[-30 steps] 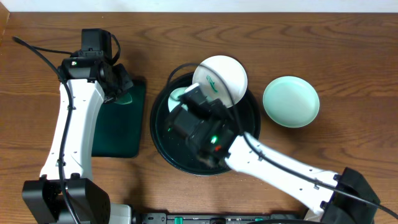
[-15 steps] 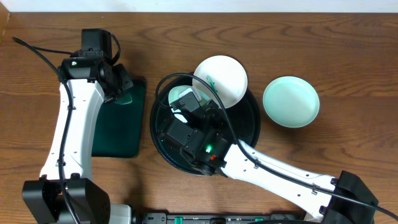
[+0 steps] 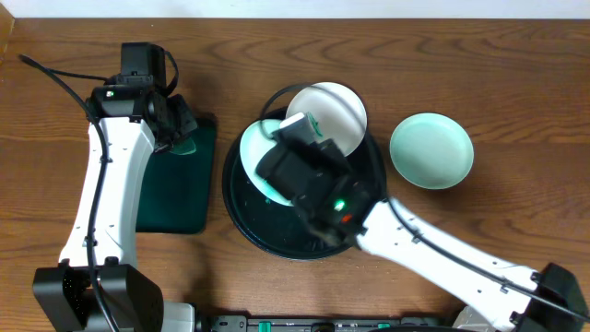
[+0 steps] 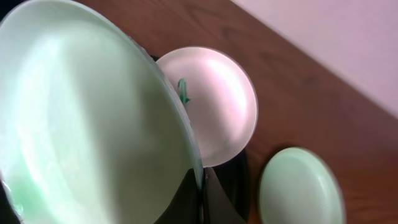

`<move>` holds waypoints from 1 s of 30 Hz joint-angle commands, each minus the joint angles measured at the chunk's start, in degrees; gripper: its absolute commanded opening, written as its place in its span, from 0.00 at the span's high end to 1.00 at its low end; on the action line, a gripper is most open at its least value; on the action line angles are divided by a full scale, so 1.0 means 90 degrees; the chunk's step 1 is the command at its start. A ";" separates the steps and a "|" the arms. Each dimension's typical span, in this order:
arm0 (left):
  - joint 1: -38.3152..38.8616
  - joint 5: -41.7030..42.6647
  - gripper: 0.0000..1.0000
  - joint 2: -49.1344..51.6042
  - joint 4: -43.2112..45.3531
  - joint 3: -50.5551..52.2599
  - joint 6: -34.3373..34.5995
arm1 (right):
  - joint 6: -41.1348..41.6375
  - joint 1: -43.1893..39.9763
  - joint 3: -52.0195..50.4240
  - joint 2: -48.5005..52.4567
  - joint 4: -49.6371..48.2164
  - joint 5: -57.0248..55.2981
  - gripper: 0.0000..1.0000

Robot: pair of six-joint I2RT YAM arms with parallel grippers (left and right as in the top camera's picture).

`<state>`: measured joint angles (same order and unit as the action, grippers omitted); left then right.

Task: Clean dirty plates on tray and stack at the side
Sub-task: 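Lift the scrubbed plate with the right gripper toward the right, then lower the plate onto the first plate and open the right gripper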

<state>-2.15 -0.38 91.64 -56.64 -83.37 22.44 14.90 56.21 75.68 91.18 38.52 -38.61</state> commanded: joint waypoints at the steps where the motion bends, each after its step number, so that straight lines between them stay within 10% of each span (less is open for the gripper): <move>1: -0.0022 -0.0078 0.93 0.0000 -0.0007 -0.0012 -0.0107 | 0.0425 -0.0661 0.0070 -0.0308 0.0124 0.1501 0.99; 11: -0.0019 -0.0024 0.93 0.0000 -0.0005 -0.0012 -0.0083 | 0.1270 -0.4430 0.0437 -0.0821 0.0996 0.5972 0.99; 20: -0.0015 0.0019 0.93 0.0000 -0.0017 -0.0012 -0.0083 | 0.1384 -0.7303 0.0418 -0.0423 0.1630 0.4590 0.99; 30: -0.0010 0.0015 0.93 0.0000 -0.0007 0.0000 -0.0083 | 0.1076 -0.7516 0.0418 0.1025 0.1790 0.4223 0.99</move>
<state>-2.15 -0.14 91.64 -56.64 -83.37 22.44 25.85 -12.01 78.72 97.12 53.87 -0.03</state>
